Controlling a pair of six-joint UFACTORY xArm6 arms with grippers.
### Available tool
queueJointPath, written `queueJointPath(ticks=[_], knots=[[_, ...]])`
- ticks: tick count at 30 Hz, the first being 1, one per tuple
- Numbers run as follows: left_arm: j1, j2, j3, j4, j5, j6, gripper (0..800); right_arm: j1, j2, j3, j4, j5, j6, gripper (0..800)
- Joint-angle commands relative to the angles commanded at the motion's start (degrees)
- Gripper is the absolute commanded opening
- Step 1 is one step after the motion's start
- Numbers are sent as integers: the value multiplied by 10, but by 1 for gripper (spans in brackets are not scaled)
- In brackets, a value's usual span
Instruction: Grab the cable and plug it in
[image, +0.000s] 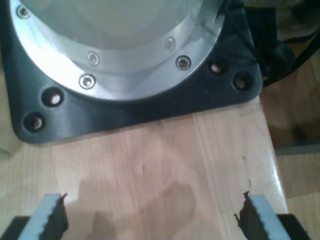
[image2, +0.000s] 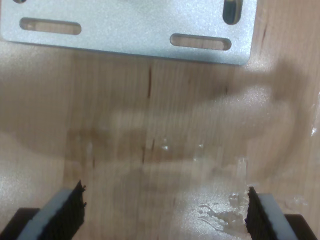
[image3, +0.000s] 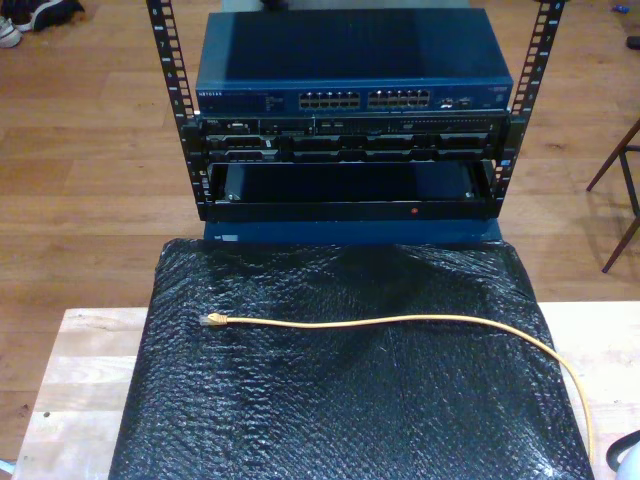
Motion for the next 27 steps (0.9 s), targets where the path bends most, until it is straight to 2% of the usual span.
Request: queueJointPath(ticks=[22, 27], knots=[[0, 0, 0, 0, 0, -1, 800, 0, -3, -7, 0, 3, 2, 800], [0, -1, 1, 0, 2, -4, 800, 0, -25, -9, 0, 6, 3, 800]])
